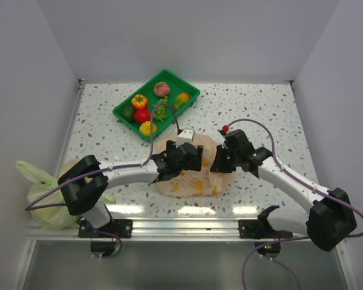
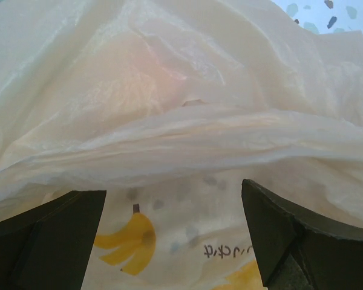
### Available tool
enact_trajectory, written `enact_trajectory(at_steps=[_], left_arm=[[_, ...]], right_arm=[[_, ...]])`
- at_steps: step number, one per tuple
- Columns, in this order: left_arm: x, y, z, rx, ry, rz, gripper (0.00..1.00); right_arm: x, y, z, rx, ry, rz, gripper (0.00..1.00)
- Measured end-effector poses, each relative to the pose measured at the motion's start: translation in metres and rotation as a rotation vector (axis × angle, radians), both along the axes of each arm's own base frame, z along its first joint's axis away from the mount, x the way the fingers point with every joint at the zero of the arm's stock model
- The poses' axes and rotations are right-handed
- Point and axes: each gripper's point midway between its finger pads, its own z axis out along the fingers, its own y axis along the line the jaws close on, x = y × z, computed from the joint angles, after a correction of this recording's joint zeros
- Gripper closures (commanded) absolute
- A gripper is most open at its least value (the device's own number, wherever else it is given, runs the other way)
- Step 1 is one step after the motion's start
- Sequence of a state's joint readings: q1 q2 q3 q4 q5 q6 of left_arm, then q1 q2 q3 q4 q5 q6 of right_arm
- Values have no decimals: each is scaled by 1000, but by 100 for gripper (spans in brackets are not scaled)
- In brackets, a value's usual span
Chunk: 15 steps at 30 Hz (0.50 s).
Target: Untie the knot of the plastic bag and take out the fruit
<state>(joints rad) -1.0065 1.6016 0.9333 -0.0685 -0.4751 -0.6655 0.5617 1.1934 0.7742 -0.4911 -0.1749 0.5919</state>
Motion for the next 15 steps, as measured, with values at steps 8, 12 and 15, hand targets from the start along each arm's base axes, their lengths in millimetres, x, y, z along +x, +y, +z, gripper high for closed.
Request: enact_trajectory(at_steps=[8,12,15], left_arm=[[22,0,-26,47,-52,73,0],[33,-1,-28,47,-91,96,0],[42,-1,-28,35,-112,111,0]], right_arm=[[-8,8,8,56,27,14,100],[-11,11,12,80,29,26,100],[-13,13,15,96,29,37,100]])
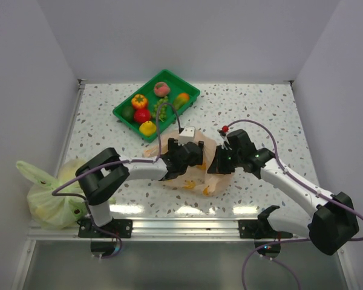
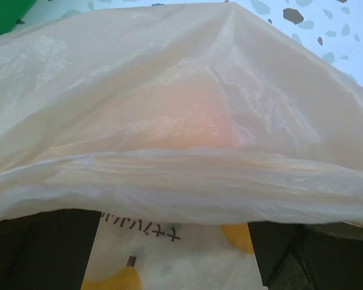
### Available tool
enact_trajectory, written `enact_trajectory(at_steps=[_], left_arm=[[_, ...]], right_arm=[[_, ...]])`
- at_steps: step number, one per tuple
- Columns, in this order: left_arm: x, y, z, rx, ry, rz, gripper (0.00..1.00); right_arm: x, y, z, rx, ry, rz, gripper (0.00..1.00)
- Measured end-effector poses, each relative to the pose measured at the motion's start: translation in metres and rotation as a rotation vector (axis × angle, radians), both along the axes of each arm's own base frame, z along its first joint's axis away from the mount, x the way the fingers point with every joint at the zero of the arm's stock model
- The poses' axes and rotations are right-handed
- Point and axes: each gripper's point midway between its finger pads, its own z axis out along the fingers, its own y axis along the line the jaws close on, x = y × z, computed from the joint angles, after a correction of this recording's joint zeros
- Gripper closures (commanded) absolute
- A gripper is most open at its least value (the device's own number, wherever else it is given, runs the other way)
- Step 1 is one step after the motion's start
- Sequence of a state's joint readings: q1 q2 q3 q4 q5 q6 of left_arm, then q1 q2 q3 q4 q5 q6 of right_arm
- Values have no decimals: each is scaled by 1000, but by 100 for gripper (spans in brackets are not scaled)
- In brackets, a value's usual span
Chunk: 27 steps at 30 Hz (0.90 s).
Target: Untie the knot of the plastic bag and take out the fruit
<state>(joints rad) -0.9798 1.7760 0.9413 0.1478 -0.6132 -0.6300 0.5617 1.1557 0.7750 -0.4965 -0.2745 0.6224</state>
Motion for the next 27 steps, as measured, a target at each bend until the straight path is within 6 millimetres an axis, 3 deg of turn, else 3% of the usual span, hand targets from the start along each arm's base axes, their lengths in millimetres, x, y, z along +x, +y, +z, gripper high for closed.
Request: enact_trajectory(at_steps=[7,12,19,25,27], left_arm=[[22,-5,-7,-10,-27,21,2],[28,-15,-11,-18,-39,-2,10],[33,-27,-6,-36,-69,-53,47],[30,-32,-5,-37,-85,-109,68],[25,-29,-10,-24,-74,-132,70]], right_arm=[[-2,2,1,10,7,11,100],[-7,5,1,17,14,31,100],[-9,6,-2,12,23,36,100],[-8,4,-6,-4,29,32,100],[-6,2,-7,-16,23,22,100]])
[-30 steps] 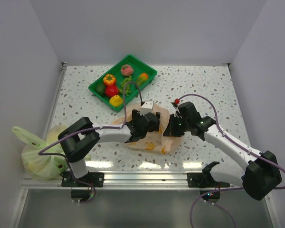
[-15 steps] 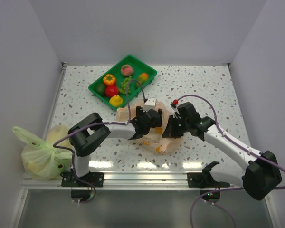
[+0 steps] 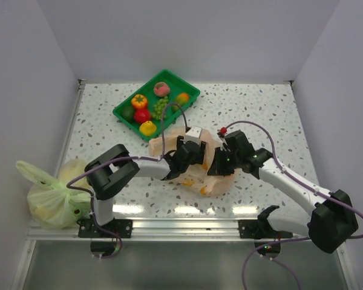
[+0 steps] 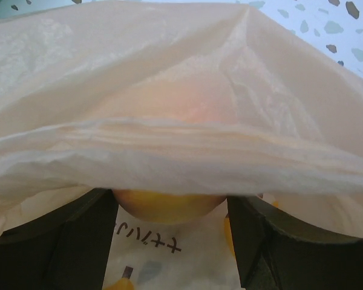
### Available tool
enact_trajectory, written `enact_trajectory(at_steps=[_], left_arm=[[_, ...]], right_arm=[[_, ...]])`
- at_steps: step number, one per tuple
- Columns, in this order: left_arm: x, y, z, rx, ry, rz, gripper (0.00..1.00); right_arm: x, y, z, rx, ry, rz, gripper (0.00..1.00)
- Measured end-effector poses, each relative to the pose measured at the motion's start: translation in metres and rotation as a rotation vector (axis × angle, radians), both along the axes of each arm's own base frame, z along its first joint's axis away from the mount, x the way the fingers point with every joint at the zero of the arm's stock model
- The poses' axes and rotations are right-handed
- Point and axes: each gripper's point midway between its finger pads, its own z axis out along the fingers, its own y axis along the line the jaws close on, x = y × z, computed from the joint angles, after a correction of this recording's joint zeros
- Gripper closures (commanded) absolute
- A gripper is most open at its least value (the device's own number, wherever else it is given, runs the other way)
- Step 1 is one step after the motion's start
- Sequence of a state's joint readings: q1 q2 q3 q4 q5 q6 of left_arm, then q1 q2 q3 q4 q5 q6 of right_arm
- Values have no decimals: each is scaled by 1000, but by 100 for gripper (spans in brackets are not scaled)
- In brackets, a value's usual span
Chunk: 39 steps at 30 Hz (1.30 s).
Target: Untie the knot of the plastic bag and take out the fruit
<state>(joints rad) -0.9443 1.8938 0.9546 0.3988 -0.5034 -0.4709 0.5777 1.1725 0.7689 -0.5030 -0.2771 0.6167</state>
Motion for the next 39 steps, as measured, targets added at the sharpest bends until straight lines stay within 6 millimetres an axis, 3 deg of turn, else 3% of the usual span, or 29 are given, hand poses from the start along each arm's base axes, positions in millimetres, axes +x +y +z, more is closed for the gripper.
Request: enact_trajectory(at_steps=[6,12,18,22,26,29,31,34,36,39], left_arm=[[-20,10,5,17,18,-80,74],[-50,18,24,3,48,-192,73],[-89,23,42,-21,102,-316,72],[-112,24,61,-46,134,-415,71],[-127,27,94,-58,150,-487,71],[-111,27,139,-99,106,-478,72],[-84,38,174,-149,56,-423,74],[-35,70,214,-192,-22,-284,75],[-5,94,231,-199,-57,-185,74],[38,124,232,-194,-45,-61,72]], right_arm=[[11,-9,1,-57,-43,-43,100],[31,-18,12,-121,-126,-88,100],[38,-32,1,-217,-134,-111,100],[40,-42,-8,-278,-125,-133,100],[40,-54,-17,-351,-113,-155,100],[37,-64,-21,-398,-101,-169,100],[36,-67,-22,-411,-97,-177,100],[34,-72,-24,-423,-90,-194,100],[29,-76,-25,-425,-83,-204,100],[22,-80,-26,-422,-81,-214,100]])
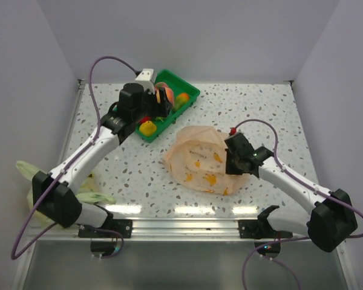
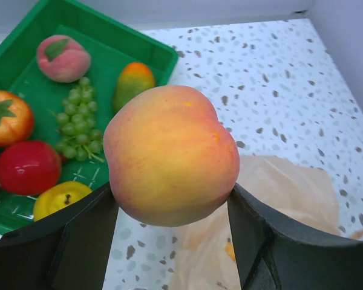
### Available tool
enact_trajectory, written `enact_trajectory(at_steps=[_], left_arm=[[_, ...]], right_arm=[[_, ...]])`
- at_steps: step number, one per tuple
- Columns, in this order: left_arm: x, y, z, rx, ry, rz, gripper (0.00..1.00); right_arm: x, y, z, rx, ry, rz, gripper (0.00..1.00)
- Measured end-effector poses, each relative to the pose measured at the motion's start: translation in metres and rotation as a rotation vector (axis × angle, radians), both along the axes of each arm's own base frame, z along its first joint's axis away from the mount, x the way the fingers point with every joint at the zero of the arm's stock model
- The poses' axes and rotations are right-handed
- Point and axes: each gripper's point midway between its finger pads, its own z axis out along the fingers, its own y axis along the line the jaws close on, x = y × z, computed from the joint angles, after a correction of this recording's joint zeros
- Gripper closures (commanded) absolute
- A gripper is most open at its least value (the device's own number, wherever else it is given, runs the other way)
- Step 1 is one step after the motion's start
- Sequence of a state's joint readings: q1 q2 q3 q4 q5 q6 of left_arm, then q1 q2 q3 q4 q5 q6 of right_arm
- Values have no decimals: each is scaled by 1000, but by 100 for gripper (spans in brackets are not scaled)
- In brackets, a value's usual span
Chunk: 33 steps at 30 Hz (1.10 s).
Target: Untie the knot of the plastic bag and take out the fruit
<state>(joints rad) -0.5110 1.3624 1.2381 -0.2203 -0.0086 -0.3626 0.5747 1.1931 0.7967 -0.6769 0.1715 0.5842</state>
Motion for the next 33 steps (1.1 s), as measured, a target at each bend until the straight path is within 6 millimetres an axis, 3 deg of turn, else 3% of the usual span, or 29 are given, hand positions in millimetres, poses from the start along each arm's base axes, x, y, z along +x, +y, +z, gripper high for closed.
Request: enact_trajectory(at_steps=[2,5,8,11,14,15,17,18,22,25,31,33], left_arm=[[34,16,-12,10,41,72,71],[77,38,-51,45,131,159,69],[103,54,-102,99,238,217,65],[120,54,-136,136,309,228,54],[131,51,-156,158,342,226,32],[133,51,-160,161,348,226,17],[134,51,-162,169,351,223,0],[133,51,-162,174,351,222,0],[132,54,-151,177,332,228,0],[124,58,-128,171,306,234,0],[79,77,-35,121,177,255,0],[50,88,3,92,113,268,0]], right_arm=[[-2,-1,1,2,-2,0,100],[-2,-1,6,14,-18,0,100],[-2,-1,10,24,-34,1,100],[-2,-1,11,25,-38,1,100],[-1,-2,11,23,-39,-2,100],[-1,-3,11,22,-39,-5,100],[-1,-5,11,16,-40,-10,100],[0,-6,11,10,-43,-14,100],[2,-11,11,-6,-50,-27,100],[6,-18,13,-24,-61,-47,100],[29,-37,33,-43,-125,-128,100],[38,-51,43,-55,-149,-178,100]])
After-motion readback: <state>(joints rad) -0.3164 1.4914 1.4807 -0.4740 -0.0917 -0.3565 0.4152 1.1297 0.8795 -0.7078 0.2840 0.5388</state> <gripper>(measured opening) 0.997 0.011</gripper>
